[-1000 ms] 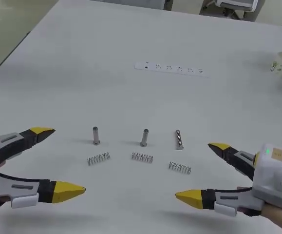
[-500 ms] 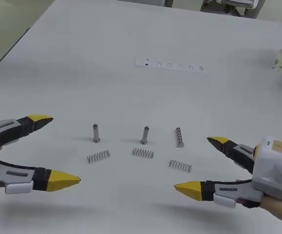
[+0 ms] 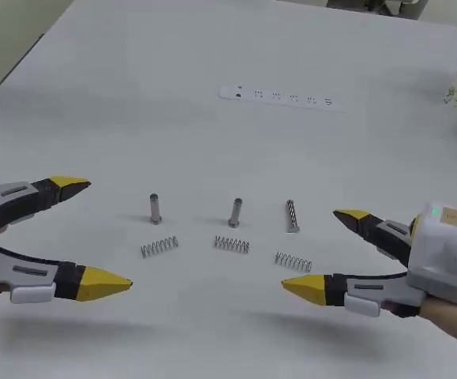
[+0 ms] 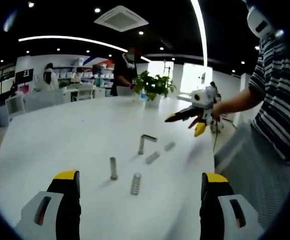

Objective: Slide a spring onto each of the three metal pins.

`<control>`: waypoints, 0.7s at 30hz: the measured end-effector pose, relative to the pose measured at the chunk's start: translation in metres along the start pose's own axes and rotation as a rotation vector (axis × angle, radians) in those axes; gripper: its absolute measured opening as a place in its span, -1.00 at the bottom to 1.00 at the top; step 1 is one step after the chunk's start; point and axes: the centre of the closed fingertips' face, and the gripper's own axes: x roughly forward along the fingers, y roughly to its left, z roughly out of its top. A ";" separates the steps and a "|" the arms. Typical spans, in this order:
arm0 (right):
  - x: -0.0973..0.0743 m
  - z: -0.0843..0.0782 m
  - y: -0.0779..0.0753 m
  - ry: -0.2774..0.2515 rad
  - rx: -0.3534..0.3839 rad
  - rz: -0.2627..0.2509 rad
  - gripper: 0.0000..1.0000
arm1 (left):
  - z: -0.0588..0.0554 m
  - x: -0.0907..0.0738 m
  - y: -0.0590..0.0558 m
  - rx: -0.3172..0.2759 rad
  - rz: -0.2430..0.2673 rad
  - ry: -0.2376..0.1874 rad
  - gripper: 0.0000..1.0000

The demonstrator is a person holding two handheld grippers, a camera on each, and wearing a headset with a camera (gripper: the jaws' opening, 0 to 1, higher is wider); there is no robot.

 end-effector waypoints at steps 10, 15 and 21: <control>0.008 0.003 -0.010 0.056 0.004 0.006 0.73 | -0.011 0.004 0.003 -0.021 -0.003 0.006 0.96; 0.018 0.008 -0.024 0.090 0.036 -0.014 0.65 | -0.009 0.005 0.003 -0.022 -0.006 -0.001 0.96; 0.030 0.015 -0.037 0.132 0.066 -0.026 0.37 | -0.012 0.004 0.005 -0.027 0.004 0.002 0.96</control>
